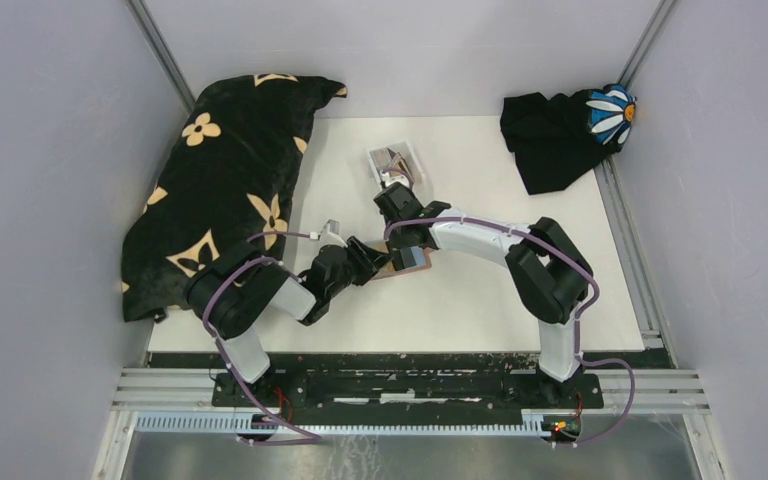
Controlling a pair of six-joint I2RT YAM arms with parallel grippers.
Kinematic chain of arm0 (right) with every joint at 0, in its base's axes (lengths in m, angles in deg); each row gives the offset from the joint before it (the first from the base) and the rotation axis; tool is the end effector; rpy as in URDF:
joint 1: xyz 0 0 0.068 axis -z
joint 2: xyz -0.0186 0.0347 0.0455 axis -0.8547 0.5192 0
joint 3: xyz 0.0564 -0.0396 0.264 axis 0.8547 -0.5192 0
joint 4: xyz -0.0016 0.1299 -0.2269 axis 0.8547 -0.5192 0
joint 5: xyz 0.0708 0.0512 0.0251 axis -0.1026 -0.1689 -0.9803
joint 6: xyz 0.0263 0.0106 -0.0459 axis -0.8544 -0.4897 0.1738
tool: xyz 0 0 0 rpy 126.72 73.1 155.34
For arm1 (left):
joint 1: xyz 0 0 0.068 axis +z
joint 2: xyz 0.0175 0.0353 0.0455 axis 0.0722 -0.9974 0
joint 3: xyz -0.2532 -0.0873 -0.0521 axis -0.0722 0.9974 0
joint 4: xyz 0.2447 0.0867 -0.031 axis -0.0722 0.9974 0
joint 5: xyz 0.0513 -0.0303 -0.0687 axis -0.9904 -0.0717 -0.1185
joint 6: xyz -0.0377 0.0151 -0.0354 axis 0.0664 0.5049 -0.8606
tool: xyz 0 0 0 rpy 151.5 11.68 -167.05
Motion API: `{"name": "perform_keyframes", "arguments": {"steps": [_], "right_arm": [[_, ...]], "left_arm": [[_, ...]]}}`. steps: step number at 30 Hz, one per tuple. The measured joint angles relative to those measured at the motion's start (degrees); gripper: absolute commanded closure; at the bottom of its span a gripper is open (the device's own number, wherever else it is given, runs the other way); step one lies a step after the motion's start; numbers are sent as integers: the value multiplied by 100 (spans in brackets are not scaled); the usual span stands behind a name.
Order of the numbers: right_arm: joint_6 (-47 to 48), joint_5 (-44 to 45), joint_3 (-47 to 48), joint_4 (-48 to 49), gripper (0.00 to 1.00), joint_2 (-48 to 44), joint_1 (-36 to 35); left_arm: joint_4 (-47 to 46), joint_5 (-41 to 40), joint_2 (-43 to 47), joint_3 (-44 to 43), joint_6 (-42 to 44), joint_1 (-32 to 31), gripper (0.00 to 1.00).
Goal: Put the credit cards into the card holder
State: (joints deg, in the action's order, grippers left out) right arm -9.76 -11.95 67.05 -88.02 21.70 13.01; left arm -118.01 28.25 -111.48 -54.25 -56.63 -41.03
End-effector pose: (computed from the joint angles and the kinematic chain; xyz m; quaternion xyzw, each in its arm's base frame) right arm 0.2975 0.2905 0.1919 -0.0937 0.9378 0.0767 0.3254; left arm 0.2223 -0.1654 0.1044 -0.2209 0.8011 -0.4292 0.3539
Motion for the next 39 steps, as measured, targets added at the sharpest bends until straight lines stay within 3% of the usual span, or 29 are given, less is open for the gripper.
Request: {"name": "perform_keyframes", "arguments": {"steps": [5,39], "right_arm": [[20,-122,258,-61,99,254,-114],[76,-221,686,-151,99,861,-297]], "left_arm": [[46,-7,0,22,17,22,61],[-205,20,-153,57,17,55,62]]}}
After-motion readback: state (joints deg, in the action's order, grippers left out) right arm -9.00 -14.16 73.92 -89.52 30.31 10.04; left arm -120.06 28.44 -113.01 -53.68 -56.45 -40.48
